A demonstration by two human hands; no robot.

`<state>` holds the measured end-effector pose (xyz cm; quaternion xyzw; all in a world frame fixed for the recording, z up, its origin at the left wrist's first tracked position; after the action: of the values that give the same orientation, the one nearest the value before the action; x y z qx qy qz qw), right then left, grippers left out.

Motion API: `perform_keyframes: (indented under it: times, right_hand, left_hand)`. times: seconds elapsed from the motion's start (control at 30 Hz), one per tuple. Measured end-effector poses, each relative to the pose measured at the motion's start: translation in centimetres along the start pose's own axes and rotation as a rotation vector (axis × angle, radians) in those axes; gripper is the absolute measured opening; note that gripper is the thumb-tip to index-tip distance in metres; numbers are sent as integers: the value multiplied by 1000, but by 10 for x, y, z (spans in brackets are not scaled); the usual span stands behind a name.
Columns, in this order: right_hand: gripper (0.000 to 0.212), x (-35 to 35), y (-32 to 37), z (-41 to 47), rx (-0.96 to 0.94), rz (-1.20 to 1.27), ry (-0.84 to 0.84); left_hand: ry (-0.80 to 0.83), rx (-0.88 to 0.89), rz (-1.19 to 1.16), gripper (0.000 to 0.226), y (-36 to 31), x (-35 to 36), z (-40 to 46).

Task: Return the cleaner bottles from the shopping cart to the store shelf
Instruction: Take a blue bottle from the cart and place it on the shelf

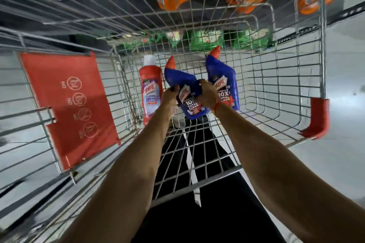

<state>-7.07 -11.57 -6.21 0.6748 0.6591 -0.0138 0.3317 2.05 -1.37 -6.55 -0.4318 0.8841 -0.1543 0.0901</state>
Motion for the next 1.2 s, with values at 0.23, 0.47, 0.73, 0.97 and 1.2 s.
perform_keyframes:
  times: [0.23, 0.47, 0.73, 0.97, 1.2]
  right_hand:
    - [51, -66, 38, -50, -156, 184, -272]
    - [58, -161, 89, -129, -369, 305, -617]
    - [66, -287, 141, -218, -607, 467, -977]
    - [71, -387, 159, -234, -666, 439, -1177]
    - [68, -412, 141, -201, -546, 466, -1106]
  left_hand:
    - [95, 339, 55, 33, -64, 16, -66]
    - [210, 753, 30, 25, -156, 51, -162]
    - [239, 1259, 104, 22, -266, 108, -297]
    - [344, 1425, 136, 22, -341, 171, -359]
    - [291, 1325, 240, 30, -356, 212, -334]
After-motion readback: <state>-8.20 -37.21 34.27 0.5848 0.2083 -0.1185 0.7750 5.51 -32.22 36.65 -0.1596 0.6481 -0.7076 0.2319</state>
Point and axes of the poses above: each hand's wrist, its own z-axis towards the middle knuckle, its own x-axis out of the palm, y = z × x, the point moved 7 cm from there along z, towards the middle knuckle, and after that the axes turned 3 degrees about -z, right-handed, at the moved point
